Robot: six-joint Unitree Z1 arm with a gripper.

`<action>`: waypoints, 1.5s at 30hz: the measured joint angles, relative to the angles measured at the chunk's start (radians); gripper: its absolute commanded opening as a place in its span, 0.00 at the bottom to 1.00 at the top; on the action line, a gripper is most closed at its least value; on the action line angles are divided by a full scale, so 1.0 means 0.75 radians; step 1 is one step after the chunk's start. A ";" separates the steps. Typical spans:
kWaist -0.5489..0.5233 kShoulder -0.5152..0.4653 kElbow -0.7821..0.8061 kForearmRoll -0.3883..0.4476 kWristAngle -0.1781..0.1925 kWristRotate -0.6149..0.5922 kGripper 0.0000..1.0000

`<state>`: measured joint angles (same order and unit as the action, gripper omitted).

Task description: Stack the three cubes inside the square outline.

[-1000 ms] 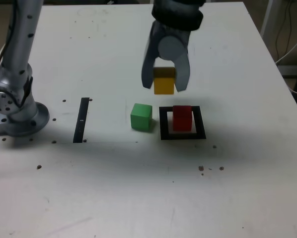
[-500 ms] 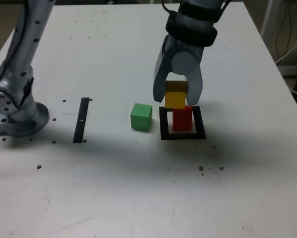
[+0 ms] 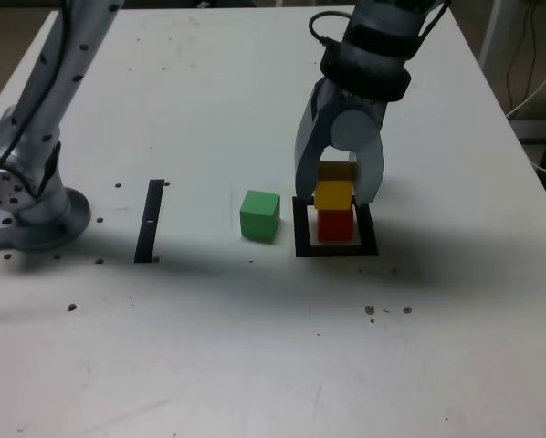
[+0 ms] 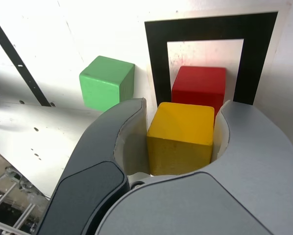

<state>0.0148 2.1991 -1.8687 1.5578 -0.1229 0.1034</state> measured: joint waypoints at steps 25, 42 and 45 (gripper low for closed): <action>-0.001 0.020 0.033 -0.031 -0.006 0.018 0.87; -0.001 0.020 0.044 -0.056 -0.006 0.026 0.99; -0.001 0.007 0.056 -0.056 -0.003 0.026 1.00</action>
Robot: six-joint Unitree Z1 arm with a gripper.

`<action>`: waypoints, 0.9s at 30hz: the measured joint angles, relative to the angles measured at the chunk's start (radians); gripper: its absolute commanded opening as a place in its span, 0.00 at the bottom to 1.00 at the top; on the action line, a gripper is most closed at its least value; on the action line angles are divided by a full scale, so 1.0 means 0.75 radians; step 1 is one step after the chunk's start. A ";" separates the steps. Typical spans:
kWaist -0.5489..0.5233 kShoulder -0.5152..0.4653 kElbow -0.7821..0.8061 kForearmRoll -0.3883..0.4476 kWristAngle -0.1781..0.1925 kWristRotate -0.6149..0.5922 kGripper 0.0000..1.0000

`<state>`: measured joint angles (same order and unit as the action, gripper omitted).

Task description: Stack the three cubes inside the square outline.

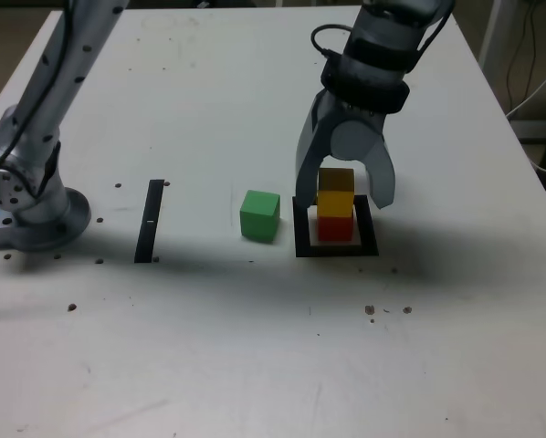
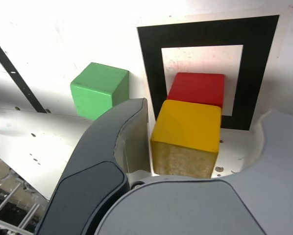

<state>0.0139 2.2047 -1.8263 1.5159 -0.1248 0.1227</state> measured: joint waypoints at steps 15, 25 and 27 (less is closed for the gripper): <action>0.000 -0.292 0.213 0.003 0.059 -0.032 1.00; 0.000 -0.428 0.429 -0.021 0.117 -0.034 1.00; 0.000 -0.441 0.481 -0.038 0.120 -0.030 0.99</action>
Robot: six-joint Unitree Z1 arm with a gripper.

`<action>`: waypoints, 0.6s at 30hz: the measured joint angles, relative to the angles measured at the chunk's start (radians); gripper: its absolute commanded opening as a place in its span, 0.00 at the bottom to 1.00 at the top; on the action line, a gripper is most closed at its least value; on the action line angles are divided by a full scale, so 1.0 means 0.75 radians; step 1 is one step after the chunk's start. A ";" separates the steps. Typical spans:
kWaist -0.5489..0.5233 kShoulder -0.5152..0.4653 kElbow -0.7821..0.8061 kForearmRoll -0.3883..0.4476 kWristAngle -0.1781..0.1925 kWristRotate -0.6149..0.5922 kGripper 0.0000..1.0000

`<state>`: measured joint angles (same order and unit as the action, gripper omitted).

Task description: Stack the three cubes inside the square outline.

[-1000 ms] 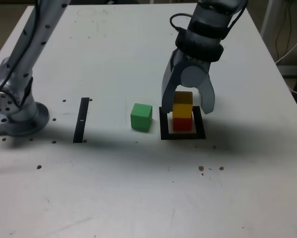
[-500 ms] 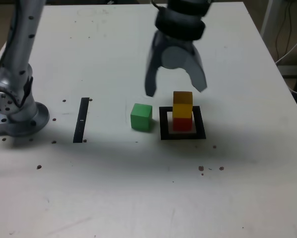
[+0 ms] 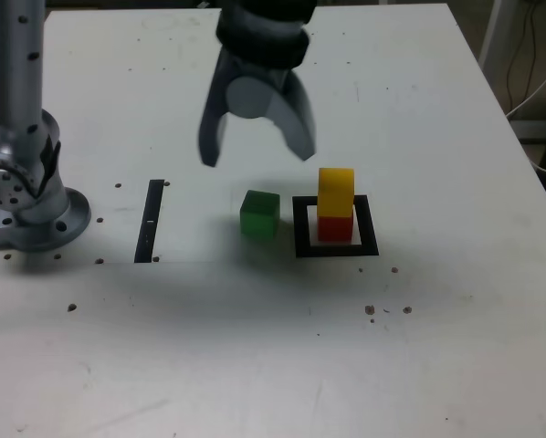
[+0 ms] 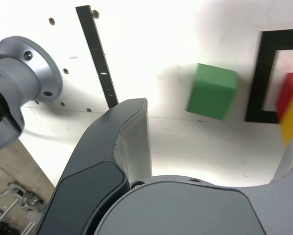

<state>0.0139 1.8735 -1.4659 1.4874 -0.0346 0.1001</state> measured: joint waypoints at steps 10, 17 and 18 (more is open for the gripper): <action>0.000 -0.021 0.149 -0.115 0.032 0.046 0.99; -0.018 -0.024 0.204 -0.186 0.050 0.070 0.99; -0.024 -0.024 0.214 -0.198 0.053 0.072 0.99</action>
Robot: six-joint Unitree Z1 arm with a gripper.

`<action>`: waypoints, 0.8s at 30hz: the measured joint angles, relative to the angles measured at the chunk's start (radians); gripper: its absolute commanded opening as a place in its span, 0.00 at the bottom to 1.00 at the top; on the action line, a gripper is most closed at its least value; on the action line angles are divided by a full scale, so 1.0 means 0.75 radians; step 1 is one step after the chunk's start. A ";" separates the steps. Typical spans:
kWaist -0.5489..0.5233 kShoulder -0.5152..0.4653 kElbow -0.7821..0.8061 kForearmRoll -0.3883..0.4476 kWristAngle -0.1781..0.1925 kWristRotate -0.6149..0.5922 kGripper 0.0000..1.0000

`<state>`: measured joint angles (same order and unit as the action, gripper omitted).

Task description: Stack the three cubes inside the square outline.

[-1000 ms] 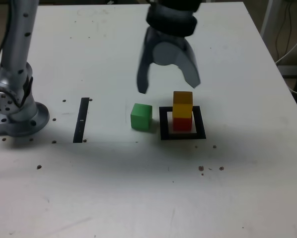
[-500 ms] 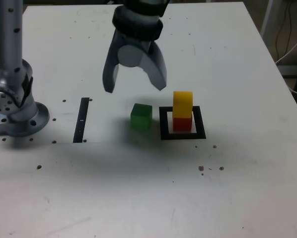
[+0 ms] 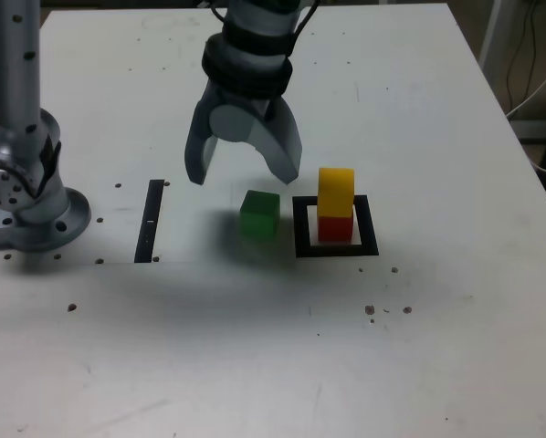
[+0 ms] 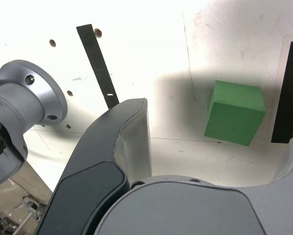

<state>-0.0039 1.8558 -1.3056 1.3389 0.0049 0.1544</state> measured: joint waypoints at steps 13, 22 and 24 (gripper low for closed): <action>-0.062 0.012 0.099 -0.127 0.019 0.041 0.99; -0.064 0.069 0.115 -0.167 0.018 0.059 0.99; -0.064 0.083 0.115 -0.178 0.017 0.062 0.99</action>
<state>-0.0522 1.9183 -1.2195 1.2055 0.0176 0.2011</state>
